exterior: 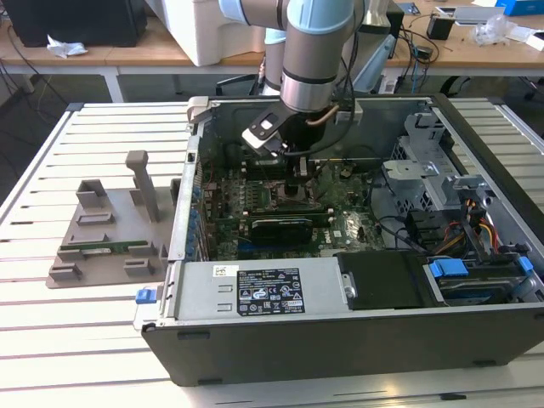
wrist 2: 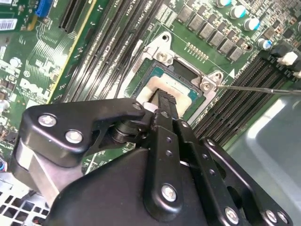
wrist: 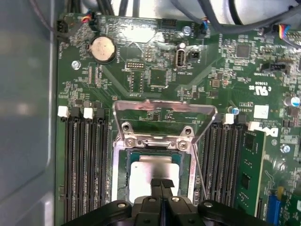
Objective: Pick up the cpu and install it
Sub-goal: 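Place the cpu into insertion slot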
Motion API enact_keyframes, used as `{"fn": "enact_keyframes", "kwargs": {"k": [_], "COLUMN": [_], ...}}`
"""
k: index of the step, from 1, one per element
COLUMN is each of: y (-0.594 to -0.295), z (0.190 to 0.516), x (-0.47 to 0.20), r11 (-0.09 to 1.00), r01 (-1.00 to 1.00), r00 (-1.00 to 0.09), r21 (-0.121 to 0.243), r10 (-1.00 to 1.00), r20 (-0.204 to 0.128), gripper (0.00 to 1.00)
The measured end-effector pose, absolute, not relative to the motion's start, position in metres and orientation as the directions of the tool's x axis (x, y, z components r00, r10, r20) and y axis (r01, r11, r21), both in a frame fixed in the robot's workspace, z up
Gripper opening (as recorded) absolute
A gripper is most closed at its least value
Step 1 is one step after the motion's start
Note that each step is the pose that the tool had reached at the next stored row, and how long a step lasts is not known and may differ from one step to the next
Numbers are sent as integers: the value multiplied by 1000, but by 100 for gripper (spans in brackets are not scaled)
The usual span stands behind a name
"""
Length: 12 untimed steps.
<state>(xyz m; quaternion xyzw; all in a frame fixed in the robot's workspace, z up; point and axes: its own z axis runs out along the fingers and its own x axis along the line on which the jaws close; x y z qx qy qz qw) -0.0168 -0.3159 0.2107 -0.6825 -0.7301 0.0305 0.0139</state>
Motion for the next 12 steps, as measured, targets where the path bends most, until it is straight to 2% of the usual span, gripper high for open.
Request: {"fn": "enact_keyframes", "kwargs": {"k": [12], "y": [-316], "z": [205], "x": [-6], "r11": [67], "r01": [996], "r00": [-68], "r21": [-65], "r10": [998], "r20": [-15], "gripper": [11]}}
